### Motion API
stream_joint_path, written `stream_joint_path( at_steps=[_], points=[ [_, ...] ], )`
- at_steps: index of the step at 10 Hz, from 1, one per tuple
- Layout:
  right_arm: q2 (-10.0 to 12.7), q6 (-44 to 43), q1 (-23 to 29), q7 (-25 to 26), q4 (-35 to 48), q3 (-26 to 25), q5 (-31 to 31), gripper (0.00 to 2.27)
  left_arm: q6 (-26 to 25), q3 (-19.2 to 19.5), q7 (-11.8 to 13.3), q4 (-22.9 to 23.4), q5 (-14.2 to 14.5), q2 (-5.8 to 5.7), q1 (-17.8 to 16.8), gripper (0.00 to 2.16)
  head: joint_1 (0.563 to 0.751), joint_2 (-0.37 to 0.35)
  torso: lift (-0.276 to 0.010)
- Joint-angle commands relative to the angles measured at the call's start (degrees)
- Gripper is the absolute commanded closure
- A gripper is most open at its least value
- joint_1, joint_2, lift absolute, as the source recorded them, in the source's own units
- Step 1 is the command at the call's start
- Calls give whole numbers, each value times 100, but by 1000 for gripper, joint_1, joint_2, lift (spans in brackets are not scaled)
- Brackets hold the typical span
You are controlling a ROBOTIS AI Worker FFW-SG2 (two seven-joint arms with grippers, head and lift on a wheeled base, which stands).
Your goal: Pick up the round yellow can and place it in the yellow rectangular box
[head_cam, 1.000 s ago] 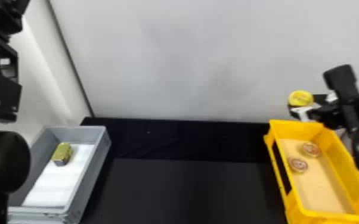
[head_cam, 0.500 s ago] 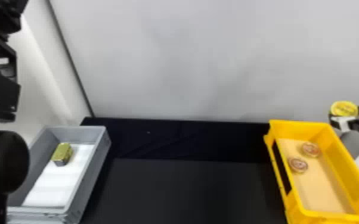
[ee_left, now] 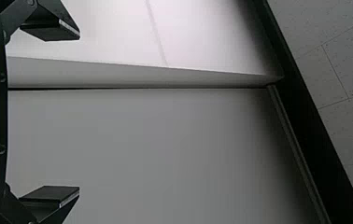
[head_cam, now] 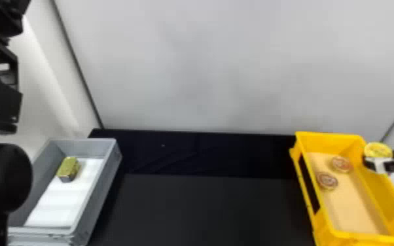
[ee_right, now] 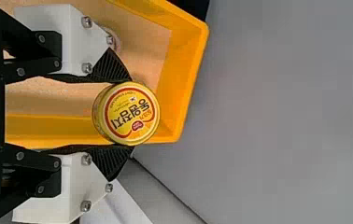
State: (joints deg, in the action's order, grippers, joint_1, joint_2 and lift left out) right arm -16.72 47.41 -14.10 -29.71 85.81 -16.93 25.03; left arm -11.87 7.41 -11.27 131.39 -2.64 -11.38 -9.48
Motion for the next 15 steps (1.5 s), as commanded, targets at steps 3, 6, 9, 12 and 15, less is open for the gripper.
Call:
stream_joint_path(
  at_steps=[3,6,9,12,15],
  points=[
    [11,-1,74,342,-741,-29,-498,665,0,6,11,0,0,3,7,111,663,54,1],
    [11,87,162,386,-1049,-117,-595,665,0,6,11,0,0,3,7,111,663,54,1],
    [2,139,232,413,-1313,-188,-753,665,9,6,19,0,0,3,7,111,663,54,1],
    [2,148,250,500,-1462,-179,-938,665,9,6,37,0,0,3,7,111,663,54,1],
    [-15,122,241,518,-1488,-205,-1079,648,9,-2,37,0,0,12,7,111,663,54,1]
  ],
)
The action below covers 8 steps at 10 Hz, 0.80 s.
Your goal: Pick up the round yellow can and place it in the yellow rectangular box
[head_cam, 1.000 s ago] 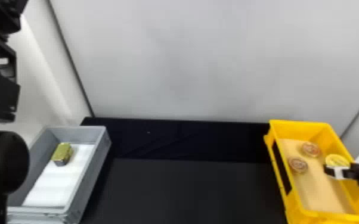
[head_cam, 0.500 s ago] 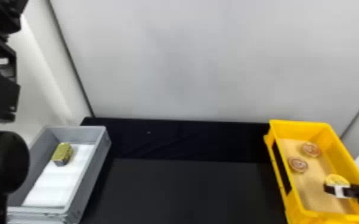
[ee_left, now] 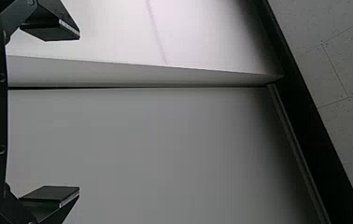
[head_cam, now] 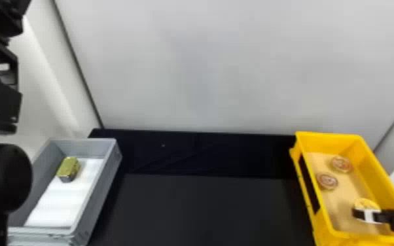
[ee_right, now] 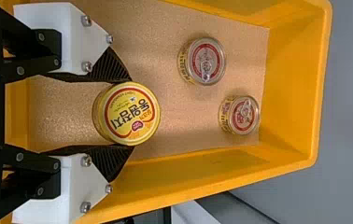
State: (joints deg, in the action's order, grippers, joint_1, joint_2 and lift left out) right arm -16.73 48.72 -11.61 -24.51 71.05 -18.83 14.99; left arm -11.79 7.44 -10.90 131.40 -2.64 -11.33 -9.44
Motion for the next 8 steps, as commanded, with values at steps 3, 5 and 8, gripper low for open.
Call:
stream_joint_path(
  at_steps=[3,5,8],
  points=[
    [-24,158,53,42,-56,-147,-461,315,0,4,9,0,0,7,3,111,663,54,1],
    [-15,131,194,191,357,-130,-497,183,0,21,9,0,0,16,12,111,663,54,1],
    [3,123,361,473,2484,178,-541,163,-26,30,9,9,-9,51,38,111,663,54,1]
  ],
)
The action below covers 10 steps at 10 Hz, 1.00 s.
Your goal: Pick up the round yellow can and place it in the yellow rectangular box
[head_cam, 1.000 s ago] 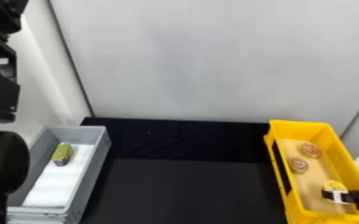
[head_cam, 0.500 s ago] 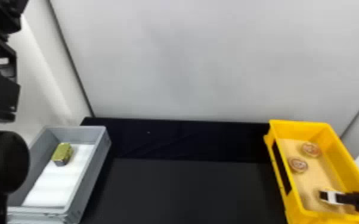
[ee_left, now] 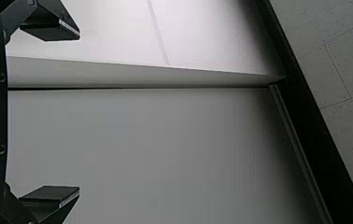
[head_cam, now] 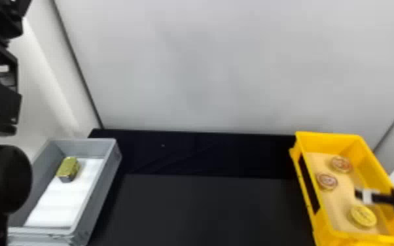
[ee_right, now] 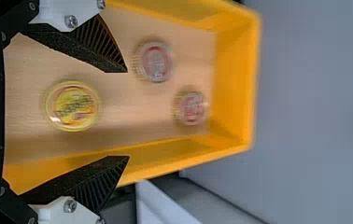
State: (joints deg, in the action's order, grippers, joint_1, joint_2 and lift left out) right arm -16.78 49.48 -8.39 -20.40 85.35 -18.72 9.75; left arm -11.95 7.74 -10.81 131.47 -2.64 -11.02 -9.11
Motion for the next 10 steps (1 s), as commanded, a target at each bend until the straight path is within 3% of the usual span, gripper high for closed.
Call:
stream_joint_path(
  at_steps=[1,3,5,7,8,10],
  points=[
    [17,258,-31,317,1881,360,-78,163,-9,0,0,1,-9,21,6,111,663,54,1],
    [26,785,-382,545,3076,668,-96,110,-18,9,0,1,-9,30,23,111,663,54,1],
    [79,864,-567,1697,4183,958,-518,122,-18,18,0,1,-9,38,67,111,663,54,1],
    [70,996,-1068,2102,4614,1301,-483,98,-9,53,0,1,-9,30,76,111,663,54,1],
    [70,732,-1297,2479,4711,1424,-448,94,-9,71,0,1,-9,12,85,111,663,54,1],
    [52,-112,-1727,2699,4719,1722,168,65,17,115,0,1,-9,-14,102,111,663,54,1]
  ],
)
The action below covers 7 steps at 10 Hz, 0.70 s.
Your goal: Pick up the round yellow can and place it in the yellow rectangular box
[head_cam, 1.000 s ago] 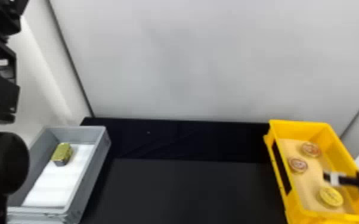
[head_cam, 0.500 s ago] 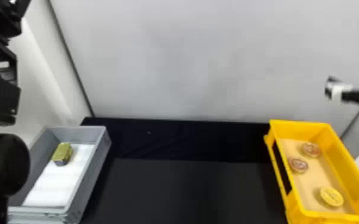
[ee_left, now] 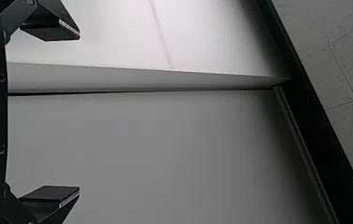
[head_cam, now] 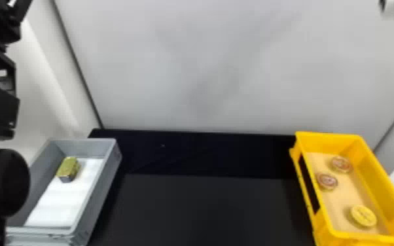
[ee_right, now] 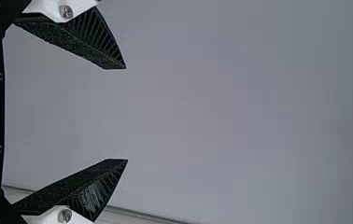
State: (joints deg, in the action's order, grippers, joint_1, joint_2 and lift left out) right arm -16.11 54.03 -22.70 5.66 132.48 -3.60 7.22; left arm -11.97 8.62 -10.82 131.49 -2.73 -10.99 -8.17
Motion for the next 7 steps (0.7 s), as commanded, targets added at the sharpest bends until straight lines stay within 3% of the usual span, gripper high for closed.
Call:
stream_joint_path(
  at_steps=[1,2,4,7],
  points=[
    [-76,-900,-525,243,-55,298,324,56,36,53,0,0,0,-35,26,111,663,54,1],
    [-199,-1208,-771,630,-161,412,7,68,36,70,0,0,9,-44,35,111,663,54,1],
    [-463,-1560,-1377,902,-442,685,-239,76,71,88,0,-9,18,-61,26,111,663,54,1],
    [-718,-2404,-2036,937,-961,1098,-300,76,106,114,0,-18,18,-96,44,110,663,54,1]
  ],
)
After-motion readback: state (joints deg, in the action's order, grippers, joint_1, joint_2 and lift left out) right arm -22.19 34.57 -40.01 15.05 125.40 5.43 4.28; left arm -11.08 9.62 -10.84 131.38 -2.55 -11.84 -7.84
